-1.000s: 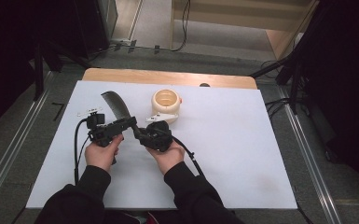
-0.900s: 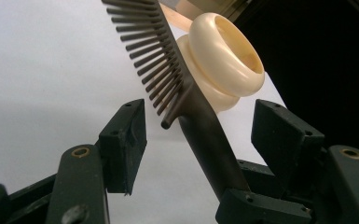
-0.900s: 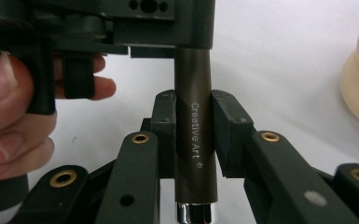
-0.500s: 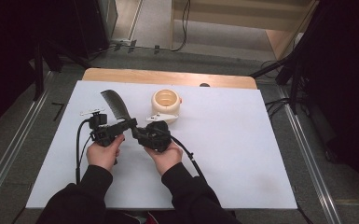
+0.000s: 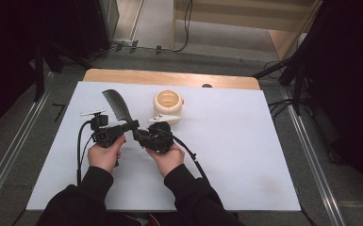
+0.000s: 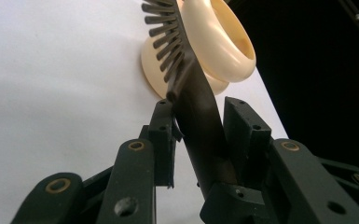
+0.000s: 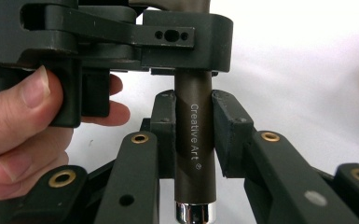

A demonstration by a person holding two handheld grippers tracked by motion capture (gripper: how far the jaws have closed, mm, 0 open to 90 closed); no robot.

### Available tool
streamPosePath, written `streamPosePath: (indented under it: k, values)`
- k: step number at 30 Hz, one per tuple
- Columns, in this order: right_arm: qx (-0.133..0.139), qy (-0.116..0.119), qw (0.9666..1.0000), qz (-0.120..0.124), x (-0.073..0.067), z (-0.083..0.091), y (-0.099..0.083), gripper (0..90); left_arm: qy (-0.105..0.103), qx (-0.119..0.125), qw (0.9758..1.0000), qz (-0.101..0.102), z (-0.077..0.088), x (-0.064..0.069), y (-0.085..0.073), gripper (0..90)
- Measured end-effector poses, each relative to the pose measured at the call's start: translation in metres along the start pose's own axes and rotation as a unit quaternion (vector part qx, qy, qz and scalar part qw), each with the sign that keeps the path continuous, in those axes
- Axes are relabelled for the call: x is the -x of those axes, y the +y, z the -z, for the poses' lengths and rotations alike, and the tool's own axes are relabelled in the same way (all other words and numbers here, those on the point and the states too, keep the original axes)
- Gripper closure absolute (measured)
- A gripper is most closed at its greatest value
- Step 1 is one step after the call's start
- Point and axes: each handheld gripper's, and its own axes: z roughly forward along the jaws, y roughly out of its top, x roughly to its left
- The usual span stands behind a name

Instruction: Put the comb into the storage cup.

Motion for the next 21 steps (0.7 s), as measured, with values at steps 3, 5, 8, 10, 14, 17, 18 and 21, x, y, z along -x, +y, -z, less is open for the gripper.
streamPosePath:
  k: [3, 5, 8, 10, 14, 17, 18, 21]
  values:
    - [-0.001, -0.005, 0.9999, 0.011, -0.001, 0.001, 0.000, 69.7, -0.008, -0.001, 1.0000, 0.001, 0.001, 0.001, 0.000, 67.6]
    - [-0.001, -0.006, 0.9998, 0.017, -0.001, 0.002, 0.000, 69.1, -0.013, -0.001, 0.9999, 0.001, 0.001, 0.001, 0.001, 68.9]
    - [-0.001, 0.001, 0.9998, 0.020, -0.002, 0.004, 0.000, 65.4, -0.011, -0.001, 0.9999, -0.001, 0.002, 0.001, 0.002, 72.3]
    - [-0.003, 0.006, 0.9998, 0.021, -0.001, 0.006, 0.001, 64.2, -0.014, -0.001, 0.9999, 0.002, 0.003, 0.000, 0.003, 72.3]
    - [-0.007, 0.014, 0.9996, 0.023, 0.001, 0.012, 0.002, 58.4, -0.017, 0.000, 0.9999, 0.002, 0.005, -0.001, 0.004, 72.3]
    - [-0.016, 0.024, 0.9993, 0.024, 0.004, 0.017, 0.003, 55.0, -0.014, -0.003, 0.9999, -0.001, 0.005, -0.002, 0.004, 72.3]
    - [-0.018, 0.026, 0.9991, 0.029, 0.005, 0.018, 0.003, 53.6, -0.014, -0.005, 0.9999, 0.000, 0.004, -0.002, 0.005, 72.3]
    - [-0.033, 0.039, 0.9979, 0.040, 0.008, 0.022, 0.002, 49.7, -0.010, -0.013, 0.9999, -0.005, 0.004, -0.003, 0.005, 72.3]
